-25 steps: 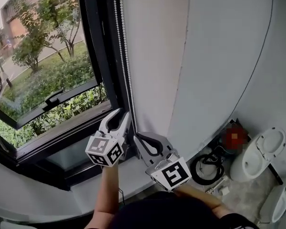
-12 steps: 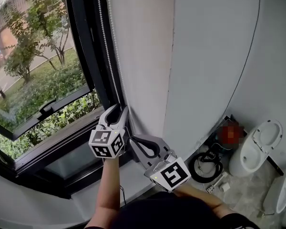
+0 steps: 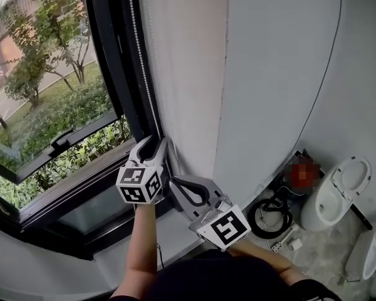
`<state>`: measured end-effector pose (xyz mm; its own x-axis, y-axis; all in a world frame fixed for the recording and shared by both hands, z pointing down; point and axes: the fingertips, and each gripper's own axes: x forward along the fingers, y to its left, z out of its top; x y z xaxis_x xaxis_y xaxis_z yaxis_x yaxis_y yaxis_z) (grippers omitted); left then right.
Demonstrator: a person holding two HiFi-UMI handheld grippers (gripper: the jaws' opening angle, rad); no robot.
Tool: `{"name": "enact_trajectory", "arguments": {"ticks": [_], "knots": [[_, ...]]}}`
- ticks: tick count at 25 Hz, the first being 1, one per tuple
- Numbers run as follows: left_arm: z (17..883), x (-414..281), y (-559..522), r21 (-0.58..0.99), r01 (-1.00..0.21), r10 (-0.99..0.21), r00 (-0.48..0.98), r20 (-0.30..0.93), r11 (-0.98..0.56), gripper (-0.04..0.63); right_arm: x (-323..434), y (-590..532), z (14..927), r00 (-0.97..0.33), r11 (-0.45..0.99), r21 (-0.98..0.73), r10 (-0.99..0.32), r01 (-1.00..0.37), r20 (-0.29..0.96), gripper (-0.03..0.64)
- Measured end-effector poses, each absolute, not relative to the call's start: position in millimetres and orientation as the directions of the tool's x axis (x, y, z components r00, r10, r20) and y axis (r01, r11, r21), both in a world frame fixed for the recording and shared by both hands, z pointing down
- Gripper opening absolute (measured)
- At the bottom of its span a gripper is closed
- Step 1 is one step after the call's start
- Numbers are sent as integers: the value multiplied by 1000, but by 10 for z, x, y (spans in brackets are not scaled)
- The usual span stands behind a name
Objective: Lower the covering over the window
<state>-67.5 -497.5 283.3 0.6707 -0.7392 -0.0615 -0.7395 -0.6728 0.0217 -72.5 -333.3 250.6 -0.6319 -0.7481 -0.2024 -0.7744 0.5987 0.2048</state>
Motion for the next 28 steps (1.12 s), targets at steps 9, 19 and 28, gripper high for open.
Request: {"name": "enact_trajectory", "arguments": {"ticks": [9,19,28], "knots": [[2872,-601,-5006,55,-729,-731,682,-35,-682,14,-721,-3302,2492,-649,618,199,-731,-761,-211,13],[2933,-780,-4497,28,-688,-688,725,-16,-726,12,-680,-3258,2496,-663,643,162,-715,-748,-223,13],[2904,-1055,-3683,45,-685,-686,725,-65,-727,12,-642,-3087,2430,-717,705,150,-653,-693,-245,14]]}}
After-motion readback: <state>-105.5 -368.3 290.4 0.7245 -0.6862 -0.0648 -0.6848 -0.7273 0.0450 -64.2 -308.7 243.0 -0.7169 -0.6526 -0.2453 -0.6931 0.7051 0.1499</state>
